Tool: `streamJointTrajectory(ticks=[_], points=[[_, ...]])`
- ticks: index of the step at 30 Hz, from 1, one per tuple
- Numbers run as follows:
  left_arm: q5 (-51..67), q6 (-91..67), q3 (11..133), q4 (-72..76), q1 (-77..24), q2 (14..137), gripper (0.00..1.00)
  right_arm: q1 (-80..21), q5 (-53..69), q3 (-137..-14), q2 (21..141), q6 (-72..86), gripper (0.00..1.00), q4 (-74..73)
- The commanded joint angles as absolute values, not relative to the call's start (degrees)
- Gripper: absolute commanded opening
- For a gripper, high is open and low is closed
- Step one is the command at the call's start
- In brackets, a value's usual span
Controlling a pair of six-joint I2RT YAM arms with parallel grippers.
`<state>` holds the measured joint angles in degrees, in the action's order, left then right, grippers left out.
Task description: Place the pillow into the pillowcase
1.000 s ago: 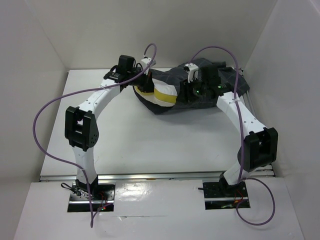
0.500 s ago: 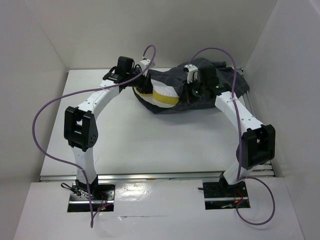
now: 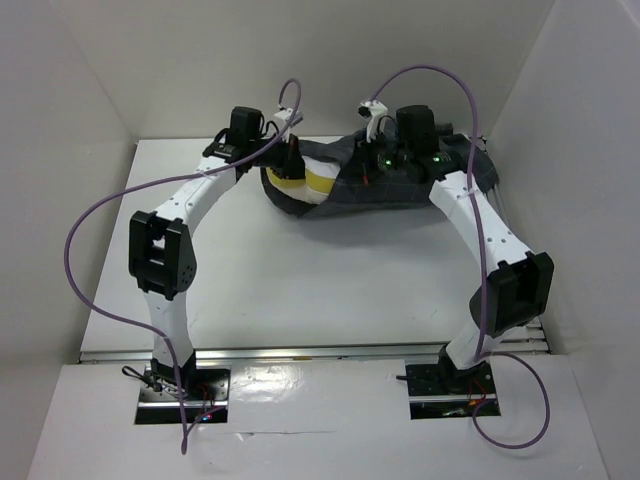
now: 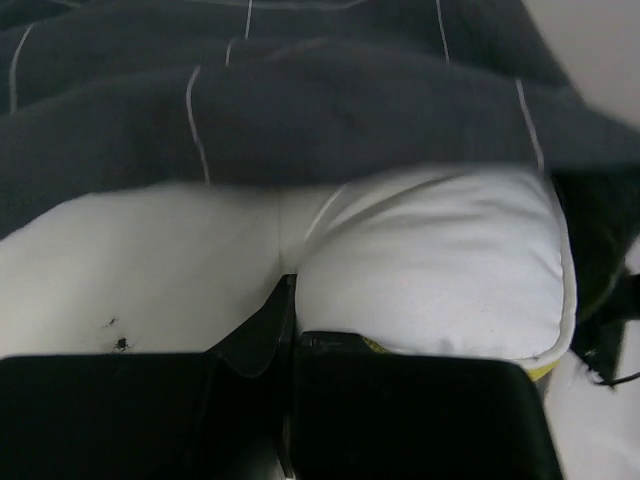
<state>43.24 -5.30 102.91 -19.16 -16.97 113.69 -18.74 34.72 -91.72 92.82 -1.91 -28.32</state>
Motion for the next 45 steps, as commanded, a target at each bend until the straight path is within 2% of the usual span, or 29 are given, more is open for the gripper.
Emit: streamJointTrajectory(ticks=[1,7,17,26,33,45], points=[[49.30,-15.54,108.10,-10.73,-17.05,114.96,0.00,-22.32,39.90,-96.58,93.69,0.00,0.00,-24.61],[58.00,-36.52,107.93,-1.44,-14.86,118.64,0.00,-24.60,39.90,-100.27,97.11,0.53,0.00,-23.38],[60.29,-56.31,103.19,14.66,-14.85,122.16,0.00,-27.68,41.21,-113.27,106.25,1.58,0.00,-21.53],[57.93,-62.04,104.24,23.37,-17.05,125.15,0.00,-31.72,43.85,-124.70,113.90,2.11,0.00,-21.53],[55.20,-68.73,105.72,29.52,-17.58,127.87,0.00,-33.40,45.00,-126.82,115.05,3.25,0.00,-21.53],[52.56,-69.87,106.88,31.29,-19.25,129.46,0.00,-36.56,47.90,-130.34,117.77,4.83,0.00,-17.93]])
